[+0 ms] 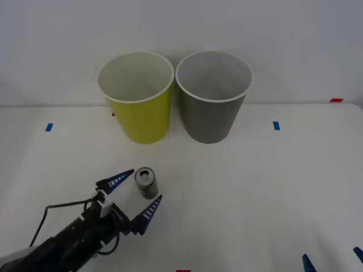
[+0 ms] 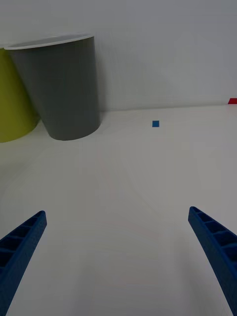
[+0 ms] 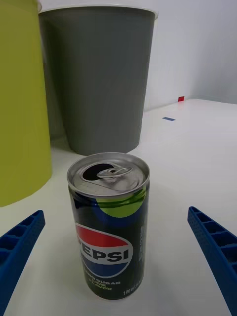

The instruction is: Put cans in the gray bin and PET bottles in the light green bin.

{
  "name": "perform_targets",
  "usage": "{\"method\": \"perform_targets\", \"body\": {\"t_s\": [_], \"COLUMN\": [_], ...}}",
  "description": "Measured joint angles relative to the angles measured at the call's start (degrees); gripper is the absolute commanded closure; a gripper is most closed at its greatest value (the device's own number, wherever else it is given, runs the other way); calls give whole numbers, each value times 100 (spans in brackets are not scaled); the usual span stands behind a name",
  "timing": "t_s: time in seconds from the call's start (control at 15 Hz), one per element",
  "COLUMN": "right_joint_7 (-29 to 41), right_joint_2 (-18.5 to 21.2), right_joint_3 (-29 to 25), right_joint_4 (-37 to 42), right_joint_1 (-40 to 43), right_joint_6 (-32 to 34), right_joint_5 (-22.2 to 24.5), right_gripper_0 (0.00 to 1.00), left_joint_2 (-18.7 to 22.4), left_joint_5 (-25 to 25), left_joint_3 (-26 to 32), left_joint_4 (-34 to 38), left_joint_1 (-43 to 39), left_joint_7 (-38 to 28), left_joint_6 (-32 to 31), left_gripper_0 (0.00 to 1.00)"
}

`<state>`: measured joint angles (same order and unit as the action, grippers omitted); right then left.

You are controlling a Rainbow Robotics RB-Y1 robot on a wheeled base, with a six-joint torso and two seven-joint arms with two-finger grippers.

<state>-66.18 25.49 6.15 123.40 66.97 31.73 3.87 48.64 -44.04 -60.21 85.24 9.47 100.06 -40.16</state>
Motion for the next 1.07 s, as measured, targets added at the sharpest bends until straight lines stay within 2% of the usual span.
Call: {"method": "perform_targets", "body": {"t_s": [0.6,1.07], "right_joint_7": [0,0], "right_joint_2": [0,0], "right_joint_3": [0,0], "right_joint_4": [0,0], "right_joint_1": [0,0], "right_joint_6": [0,0], "right_joint_5": [0,0], "right_gripper_0": [0,0], "left_joint_2": [-424,-512], "left_joint_5": [-10,-43], "left_joint_3": [0,0], "left_joint_4": [-294,-316], "left_joint_1": [298,397], "left_joint_7": [-30,-57], "left_joint_6": [139,219], "left_gripper_0": [0,0]}}
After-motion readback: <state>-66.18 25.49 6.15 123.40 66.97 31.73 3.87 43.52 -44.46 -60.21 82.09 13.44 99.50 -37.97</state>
